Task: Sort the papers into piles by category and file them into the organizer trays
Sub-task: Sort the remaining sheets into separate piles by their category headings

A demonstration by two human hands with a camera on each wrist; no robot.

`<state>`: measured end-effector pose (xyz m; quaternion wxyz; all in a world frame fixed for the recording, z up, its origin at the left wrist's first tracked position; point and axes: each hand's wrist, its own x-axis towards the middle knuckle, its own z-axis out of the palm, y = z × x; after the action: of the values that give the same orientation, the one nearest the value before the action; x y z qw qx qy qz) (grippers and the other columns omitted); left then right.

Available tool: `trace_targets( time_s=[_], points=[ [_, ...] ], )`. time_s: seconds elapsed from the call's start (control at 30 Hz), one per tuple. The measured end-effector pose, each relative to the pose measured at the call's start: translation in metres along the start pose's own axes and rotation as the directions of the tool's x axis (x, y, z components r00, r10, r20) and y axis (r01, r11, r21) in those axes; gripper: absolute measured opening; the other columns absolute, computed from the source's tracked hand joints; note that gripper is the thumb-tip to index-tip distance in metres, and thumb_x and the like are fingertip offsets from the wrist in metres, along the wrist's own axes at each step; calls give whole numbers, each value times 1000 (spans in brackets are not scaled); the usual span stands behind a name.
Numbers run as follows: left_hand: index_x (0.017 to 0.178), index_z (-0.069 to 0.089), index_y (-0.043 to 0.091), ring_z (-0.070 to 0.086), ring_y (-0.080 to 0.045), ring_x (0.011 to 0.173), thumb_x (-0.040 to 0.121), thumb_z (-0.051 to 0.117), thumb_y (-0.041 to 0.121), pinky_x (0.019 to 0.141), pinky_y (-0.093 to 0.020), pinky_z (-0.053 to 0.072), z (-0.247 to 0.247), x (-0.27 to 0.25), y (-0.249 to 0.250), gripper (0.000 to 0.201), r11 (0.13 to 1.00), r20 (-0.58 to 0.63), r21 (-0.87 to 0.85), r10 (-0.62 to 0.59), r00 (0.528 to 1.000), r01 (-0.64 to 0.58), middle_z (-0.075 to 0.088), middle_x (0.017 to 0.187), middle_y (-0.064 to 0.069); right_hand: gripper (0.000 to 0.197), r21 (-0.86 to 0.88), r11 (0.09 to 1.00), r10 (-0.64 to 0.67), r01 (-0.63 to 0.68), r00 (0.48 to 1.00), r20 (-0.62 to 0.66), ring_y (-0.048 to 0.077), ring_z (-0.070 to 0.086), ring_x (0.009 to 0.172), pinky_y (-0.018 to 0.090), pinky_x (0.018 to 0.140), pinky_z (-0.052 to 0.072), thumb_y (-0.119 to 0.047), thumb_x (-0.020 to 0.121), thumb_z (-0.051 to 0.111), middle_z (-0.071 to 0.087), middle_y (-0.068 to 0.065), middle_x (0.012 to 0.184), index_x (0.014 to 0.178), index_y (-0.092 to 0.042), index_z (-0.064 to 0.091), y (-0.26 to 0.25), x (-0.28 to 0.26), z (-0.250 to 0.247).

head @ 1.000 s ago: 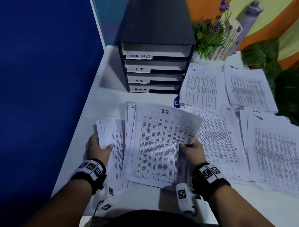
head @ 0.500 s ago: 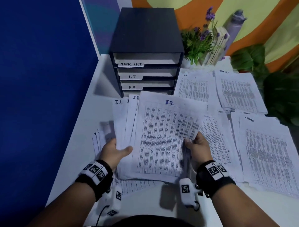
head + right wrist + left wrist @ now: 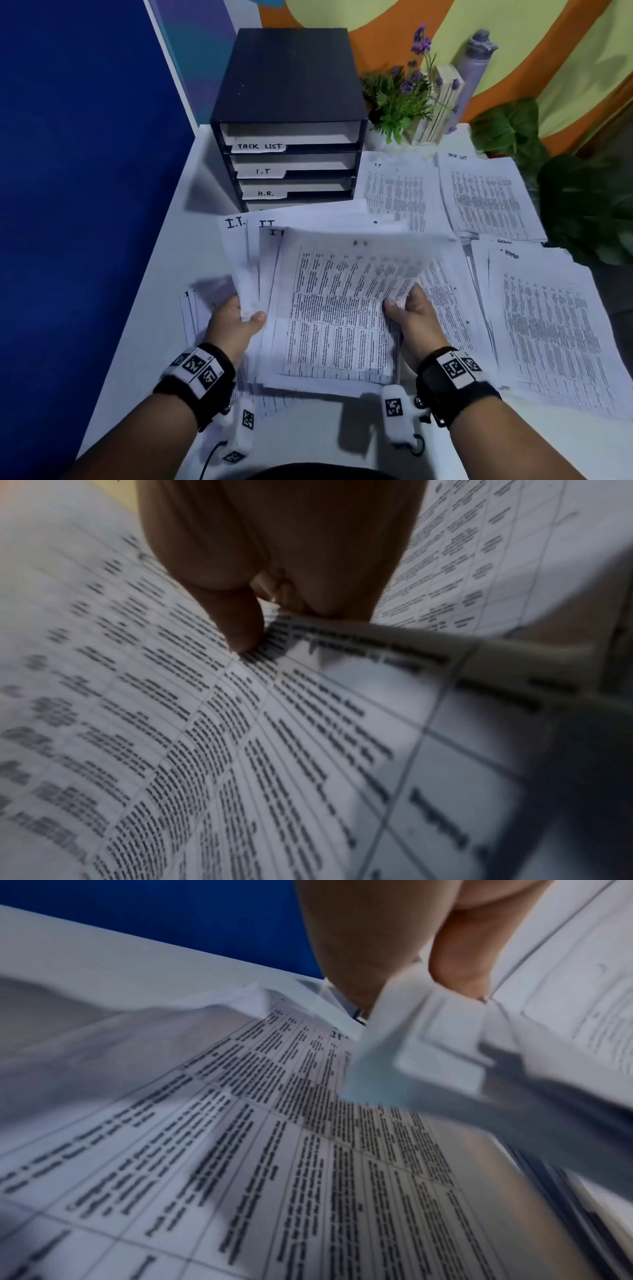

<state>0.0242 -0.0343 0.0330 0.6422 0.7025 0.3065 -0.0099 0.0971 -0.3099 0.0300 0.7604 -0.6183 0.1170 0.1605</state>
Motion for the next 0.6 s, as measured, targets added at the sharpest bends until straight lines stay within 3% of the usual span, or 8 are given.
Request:
trace_targets(
  time_s=[0.07, 0.13, 0.23, 0.33, 0.4, 0.47, 0.53, 0.6],
  points=[
    [118, 60, 27, 53, -15, 124, 99, 52, 21, 107, -35, 37, 10, -5, 6, 21, 999, 66, -43, 6, 998, -3, 58, 130, 10, 37, -68, 997, 36, -31, 998, 61, 20, 67, 106, 36, 91, 53, 7, 95, 46, 70, 5, 116, 123, -15, 54, -2, 3, -2],
    [139, 44, 27, 37, -6, 130, 98, 43, 45, 111, -31, 26, 20, -7, 8, 45, 999, 110, 41, 25, 994, -30, 39, 136, 19, 39, -171, 983, 70, -64, 997, 29, 22, 63, 110, 41, 96, 50, -10, 93, 55, 62, 12, 129, 131, -20, 51, -1, 9, -2],
    [139, 38, 33, 44, -6, 124, 94, 58, 36, 108, -32, 33, 38, -8, 13, 49, 957, 145, 242, 129, 981, -162, 46, 133, 20, 62, -235, 970, 63, -62, 998, -4, 18, 47, 126, 40, 104, 41, -34, 89, 61, 43, 5, 149, 145, -28, 35, -7, 17, -2],
    [118, 45, 51, 54, -3, 115, 92, 60, 15, 103, -35, 41, 56, -6, 24, 46, 972, 127, 141, 170, 977, -187, 57, 125, 23, 47, -236, 972, 9, 0, 999, 37, 5, 57, 118, 28, 98, 47, -29, 96, 56, 54, -8, 136, 140, -25, 39, -17, 25, -8],
    [112, 48, 50, 56, -2, 114, 93, 59, 12, 102, -36, 42, 64, 1, 31, 44, 988, 68, 20, 150, 986, -151, 60, 121, 22, 56, -308, 950, 78, -47, 993, 89, 8, 59, 115, 32, 97, 50, -34, 90, 62, 55, -5, 136, 141, -27, 38, -19, 29, -21],
    [124, 48, 42, 57, -10, 118, 93, 59, 16, 104, -43, 43, 72, 9, 36, 42, 992, 65, -57, 120, 991, -116, 61, 126, 14, 54, -428, 901, 121, -71, 988, 92, 17, 65, 97, 37, 80, 57, -28, 87, 63, 65, 4, 119, 136, -27, 43, -21, 33, -38],
    [137, 41, 32, 59, -15, 114, 96, 57, 14, 100, -43, 47, 82, 15, 37, 48, 993, 126, -88, 86, 988, -75, 61, 128, 4, 27, -482, 875, 60, -48, 998, 9, 18, 56, 60, 28, 49, 47, -11, 91, 55, 60, 10, 77, 117, -21, 54, -29, 37, -58],
    [146, 31, 25, 58, -12, 106, 96, 55, 9, 92, -34, 49, 90, 17, 35, 57, 998, 165, 19, 62, 984, -66, 56, 130, -2, 15, -463, 884, -3, -62, 990, -139, 15, 43, 45, 23, 43, 37, -3, 93, 50, 48, 8, 63, 99, -15, 55, -39, 45, -86]
  ],
)
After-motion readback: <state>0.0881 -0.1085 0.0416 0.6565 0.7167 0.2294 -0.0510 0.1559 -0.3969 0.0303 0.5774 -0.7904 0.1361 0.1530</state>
